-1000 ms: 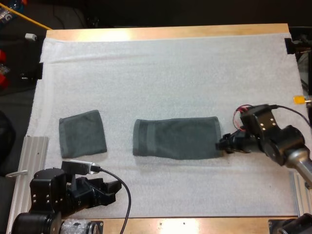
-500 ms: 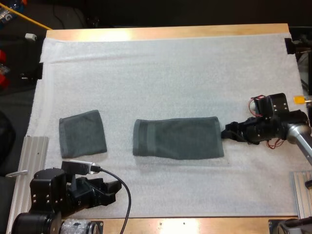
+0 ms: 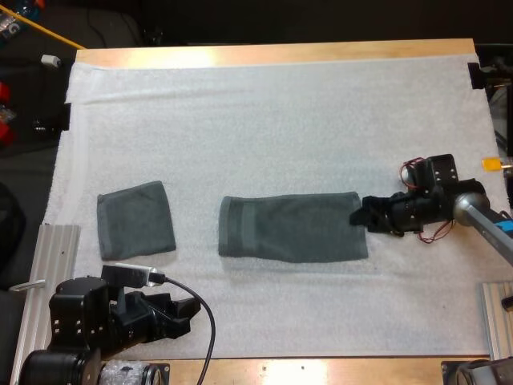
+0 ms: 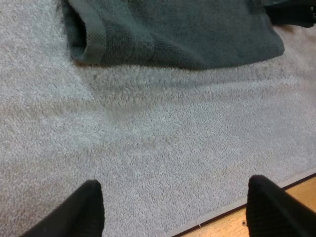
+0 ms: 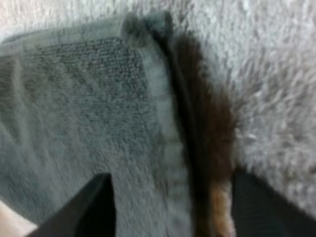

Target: Pick towel from pile, fold and stack

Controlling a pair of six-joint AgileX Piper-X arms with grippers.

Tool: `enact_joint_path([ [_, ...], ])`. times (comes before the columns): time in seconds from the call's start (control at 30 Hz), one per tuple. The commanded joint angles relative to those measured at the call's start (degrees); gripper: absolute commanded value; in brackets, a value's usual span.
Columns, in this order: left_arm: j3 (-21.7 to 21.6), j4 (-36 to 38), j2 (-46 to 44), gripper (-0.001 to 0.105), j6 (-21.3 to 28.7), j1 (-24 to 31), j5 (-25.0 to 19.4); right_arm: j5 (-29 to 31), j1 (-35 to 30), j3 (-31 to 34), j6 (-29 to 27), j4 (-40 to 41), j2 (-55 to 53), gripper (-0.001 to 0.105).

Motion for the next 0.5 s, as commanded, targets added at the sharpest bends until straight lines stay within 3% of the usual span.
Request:
enact_joint_path([
  [0.0,-0.5,-0.2,-0.3,0.059,0.2,-0.1,0.5,-2.7,-0.1,-0.5,1.4,-1.1,0.6,0.048],
  [0.47,-0.5,-0.2,-0.3,0.059,0.2,-0.1,0.5,-3.1,8.0,-0.5,5.8,-4.5,3.3,0.048],
])
